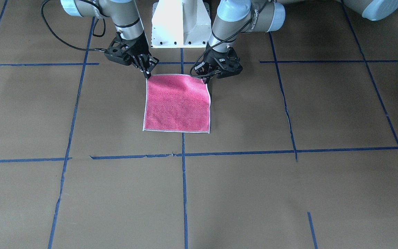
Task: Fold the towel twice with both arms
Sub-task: 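Lift the near towel edge with both grippers and fold it away from the robot, then lay the folded edge down on the far edge with both grippers and release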
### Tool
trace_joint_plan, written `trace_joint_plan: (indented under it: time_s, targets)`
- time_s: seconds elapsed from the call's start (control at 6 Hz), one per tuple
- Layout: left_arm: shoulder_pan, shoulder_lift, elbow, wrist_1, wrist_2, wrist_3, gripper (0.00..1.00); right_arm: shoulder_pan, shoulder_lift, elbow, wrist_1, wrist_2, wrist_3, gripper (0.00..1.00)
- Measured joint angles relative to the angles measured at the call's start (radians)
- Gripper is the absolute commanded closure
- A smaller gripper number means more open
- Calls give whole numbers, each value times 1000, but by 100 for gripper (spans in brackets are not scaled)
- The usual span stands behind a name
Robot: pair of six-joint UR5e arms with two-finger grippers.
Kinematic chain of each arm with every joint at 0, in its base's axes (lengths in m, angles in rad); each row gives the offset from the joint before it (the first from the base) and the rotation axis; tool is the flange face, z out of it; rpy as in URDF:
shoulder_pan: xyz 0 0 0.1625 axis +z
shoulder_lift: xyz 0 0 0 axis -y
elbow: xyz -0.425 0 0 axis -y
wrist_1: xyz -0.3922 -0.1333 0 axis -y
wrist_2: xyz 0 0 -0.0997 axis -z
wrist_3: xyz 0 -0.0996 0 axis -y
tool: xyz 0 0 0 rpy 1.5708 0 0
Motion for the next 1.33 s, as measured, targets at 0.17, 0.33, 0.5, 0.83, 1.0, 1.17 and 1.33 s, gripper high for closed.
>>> trace_joint_plan:
  time_s: [0.17, 0.33, 0.5, 0.83, 1.0, 1.17, 1.33]
  targets:
    - [-21, -27, 34, 0, 6, 0, 100, 38, 31, -40, 3, 7, -2, 98]
    - [-43, -53, 76, -2, 10, 0, 100, 67, 68, -88, 5, 15, -4, 98]
    - [-64, -67, 109, -5, 13, 2, 100, 90, 91, -117, 6, 23, -7, 98]
    - [-86, -85, 151, -10, 19, 6, 100, 127, 131, -184, 7, 28, -25, 98]
    - [-90, -101, 176, -12, 25, 6, 100, 141, 173, -246, 7, 30, -34, 98]
    - [-91, -113, 196, -16, 39, 7, 100, 150, 196, -285, 8, 31, -40, 98]
    - [-93, -119, 217, -33, 56, 9, 99, 156, 203, -303, 8, 32, -45, 97]
